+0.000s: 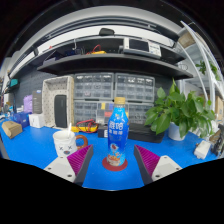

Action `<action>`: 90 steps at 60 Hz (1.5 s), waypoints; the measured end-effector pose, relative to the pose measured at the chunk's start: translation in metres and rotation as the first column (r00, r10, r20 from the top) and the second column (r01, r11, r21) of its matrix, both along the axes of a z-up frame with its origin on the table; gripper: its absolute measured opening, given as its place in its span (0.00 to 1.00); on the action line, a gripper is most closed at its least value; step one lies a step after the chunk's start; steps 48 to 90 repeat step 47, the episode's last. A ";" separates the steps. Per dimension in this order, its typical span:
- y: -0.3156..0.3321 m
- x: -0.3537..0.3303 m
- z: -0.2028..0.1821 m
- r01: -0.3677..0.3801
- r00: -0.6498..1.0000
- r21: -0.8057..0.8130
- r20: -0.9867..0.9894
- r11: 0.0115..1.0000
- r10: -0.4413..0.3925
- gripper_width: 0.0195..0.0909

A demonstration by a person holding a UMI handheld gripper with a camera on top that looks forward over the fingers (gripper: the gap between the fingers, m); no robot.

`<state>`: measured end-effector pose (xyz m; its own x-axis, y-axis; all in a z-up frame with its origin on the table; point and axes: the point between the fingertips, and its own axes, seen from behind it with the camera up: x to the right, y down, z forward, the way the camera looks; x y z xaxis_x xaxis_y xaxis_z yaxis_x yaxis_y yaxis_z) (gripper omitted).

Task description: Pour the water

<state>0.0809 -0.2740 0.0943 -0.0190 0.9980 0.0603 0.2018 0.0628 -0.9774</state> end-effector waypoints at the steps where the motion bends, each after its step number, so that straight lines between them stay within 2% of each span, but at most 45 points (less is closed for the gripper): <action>1: 0.000 0.003 0.001 0.005 1.000 0.003 -0.002 1.000 -0.005 0.90; 18: -0.002 0.032 0.011 0.045 0.999 0.003 -0.013 0.999 -0.045 0.92; 34: 0.026 0.053 0.021 0.181 0.983 -0.009 -0.004 0.983 -0.181 0.92; 46: 0.034 0.060 0.027 0.213 0.977 0.001 -0.011 0.977 -0.213 0.92; 90: 0.035 0.061 0.027 0.215 0.977 0.000 -0.013 0.977 -0.215 0.92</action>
